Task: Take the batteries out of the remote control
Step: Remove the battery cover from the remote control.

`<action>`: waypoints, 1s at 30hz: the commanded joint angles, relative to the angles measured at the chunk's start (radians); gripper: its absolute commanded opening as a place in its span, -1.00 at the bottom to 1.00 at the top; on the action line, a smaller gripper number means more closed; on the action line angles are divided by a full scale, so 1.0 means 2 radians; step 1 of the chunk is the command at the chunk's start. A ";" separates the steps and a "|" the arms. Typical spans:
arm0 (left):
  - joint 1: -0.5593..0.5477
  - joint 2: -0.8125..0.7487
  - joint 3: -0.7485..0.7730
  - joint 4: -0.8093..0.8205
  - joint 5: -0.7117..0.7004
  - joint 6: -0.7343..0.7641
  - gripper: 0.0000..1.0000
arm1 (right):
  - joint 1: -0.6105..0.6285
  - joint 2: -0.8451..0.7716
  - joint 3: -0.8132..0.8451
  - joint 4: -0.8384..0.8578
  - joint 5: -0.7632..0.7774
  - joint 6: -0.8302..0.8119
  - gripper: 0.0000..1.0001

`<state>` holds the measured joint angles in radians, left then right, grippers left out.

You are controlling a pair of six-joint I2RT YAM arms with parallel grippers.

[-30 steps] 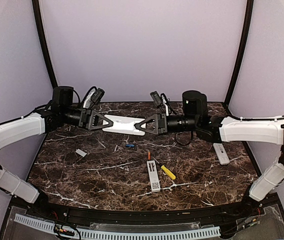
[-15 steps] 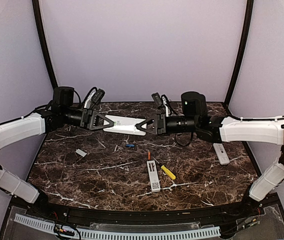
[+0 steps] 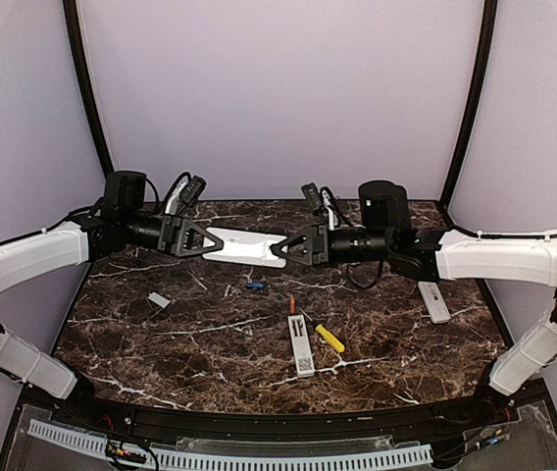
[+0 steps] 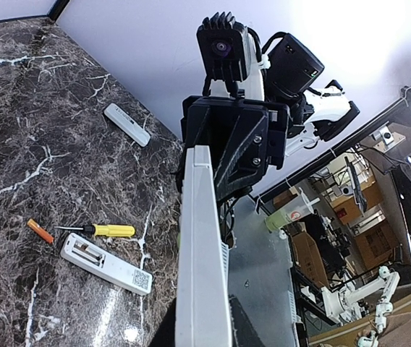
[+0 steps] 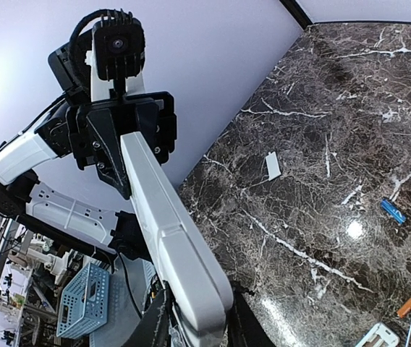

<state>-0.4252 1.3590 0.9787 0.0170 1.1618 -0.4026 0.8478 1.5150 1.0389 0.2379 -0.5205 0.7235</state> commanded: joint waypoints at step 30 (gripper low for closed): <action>0.000 -0.028 0.020 -0.092 -0.061 0.080 -1.00 | -0.008 0.019 0.030 -0.052 0.027 0.033 -0.52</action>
<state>-0.4252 1.3384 0.9993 -0.1261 1.0748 -0.2863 0.8467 1.5444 1.0698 0.1581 -0.5114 0.7662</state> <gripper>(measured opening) 0.152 0.236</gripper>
